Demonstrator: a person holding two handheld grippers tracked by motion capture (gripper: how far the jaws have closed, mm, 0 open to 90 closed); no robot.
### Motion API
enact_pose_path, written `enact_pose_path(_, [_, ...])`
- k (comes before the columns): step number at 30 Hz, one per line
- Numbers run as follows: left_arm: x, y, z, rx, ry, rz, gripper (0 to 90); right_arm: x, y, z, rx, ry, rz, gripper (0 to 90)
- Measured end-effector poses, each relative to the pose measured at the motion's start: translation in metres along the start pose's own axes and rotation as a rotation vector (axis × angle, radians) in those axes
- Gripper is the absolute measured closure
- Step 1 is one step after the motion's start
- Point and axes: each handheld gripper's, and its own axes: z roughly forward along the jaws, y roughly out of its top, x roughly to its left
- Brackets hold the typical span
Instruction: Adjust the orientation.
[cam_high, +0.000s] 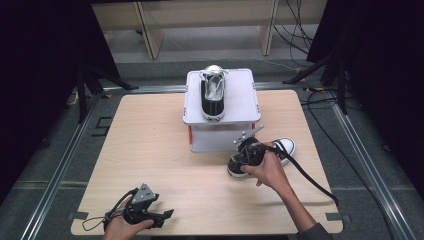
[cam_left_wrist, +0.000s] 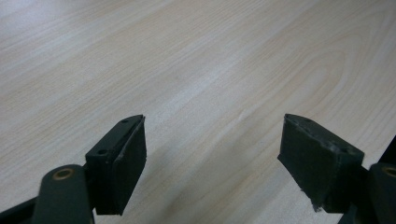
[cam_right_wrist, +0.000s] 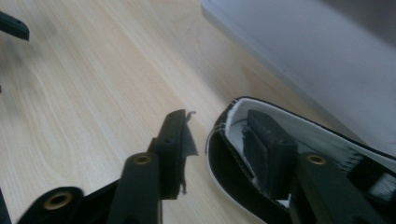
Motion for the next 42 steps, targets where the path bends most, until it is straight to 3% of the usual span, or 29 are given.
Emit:
enact_pose_path(1, [0.0,0.0,-0.001,0.0,0.001,0.005,22.4,0.001,0.001,0.003,0.027,0.004,0.001,67.7])
enact_pose_path(3, [-0.001,0.0,-0.001,-0.005,-0.003,0.0,22.5,-0.001,0.0,0.004,0.034,-0.028,-0.044,78.5])
enact_pose_path(5, [0.0,0.0,-0.001,-0.002,-0.002,0.009,22.4,0.0,-0.001,-0.001,0.041,-0.033,-0.057,81.5])
enact_pose_path(6, [0.0,-0.001,-0.001,-0.006,-0.003,0.002,22.4,0.0,-0.004,-0.003,0.043,-0.023,-0.122,82.2])
enact_pose_path(9, [0.0,-0.001,-0.001,-0.002,-0.003,0.001,22.4,0.007,-0.009,-0.007,0.065,-0.02,-0.122,82.4])
enact_pose_path(12, [0.002,0.0,-0.003,0.004,0.001,0.022,22.4,0.015,-0.018,-0.014,0.092,-0.007,-0.19,81.7])
enact_pose_path(13, [0.001,-0.001,-0.002,-0.004,0.002,0.009,22.4,0.017,-0.022,-0.018,0.095,-0.004,-0.209,81.6])
enact_pose_path(14, [0.001,-0.001,-0.002,-0.003,0.0,0.008,22.4,0.019,-0.031,-0.027,0.1,0.018,-0.205,81.0])
enact_pose_path(18, [0.001,-0.001,-0.001,-0.005,-0.001,0.005,22.3,0.02,-0.044,-0.036,0.097,0.038,-0.221,80.9])
enact_pose_path(23, [0.001,-0.001,-0.001,-0.008,0.007,-0.003,22.4,0.024,-0.058,-0.05,0.136,0.06,-0.267,80.8])
enact_pose_path(25, [0.002,-0.001,-0.001,-0.003,0.002,-0.013,22.4,0.029,-0.063,-0.056,0.153,0.068,-0.26,80.9])
enact_pose_path(30, [0.002,-0.001,-0.002,-0.005,0.008,0.002,22.3,0.037,-0.074,-0.066,0.19,0.104,-0.298,80.7])
enact_pose_path(34, [0.001,-0.001,-0.002,-0.006,0.006,-0.011,22.4,0.039,-0.078,-0.069,0.203,0.118,-0.293,79.3])
enact_pose_path(35, [0.002,-0.001,-0.002,-0.007,0.012,-0.001,22.4,0.037,-0.081,-0.071,0.191,0.13,-0.263,77.1])
enact_pose_path(36, [0.002,-0.001,-0.002,-0.007,0.012,-0.001,22.3,0.037,-0.081,-0.071,0.191,0.13,-0.263,77.1])
enact_pose_path(37, [0.001,-0.001,-0.002,-0.009,0.01,-0.005,22.4,0.032,-0.083,-0.072,0.171,0.164,-0.171,72.8])
enact_pose_path(38, [0.001,-0.001,-0.002,-0.011,0.008,-0.013,22.4,0.032,-0.083,-0.072,0.171,0.164,-0.171,72.8])
enact_pose_path(40, [0.001,-0.001,-0.002,-0.007,0.008,0.0,22.4,0.029,-0.085,-0.075,0.139,0.168,-0.119,65.9])
enact_pose_path(41, [0.001,-0.001,-0.002,-0.004,0.007,0.002,22.3,0.026,-0.085,-0.08,0.128,0.135,-0.097,62.7])
enact_pose_path(42, [0.001,-0.001,-0.002,-0.004,0.007,0.002,22.4,0.026,-0.085,-0.08,0.128,0.135,-0.097,62.7])
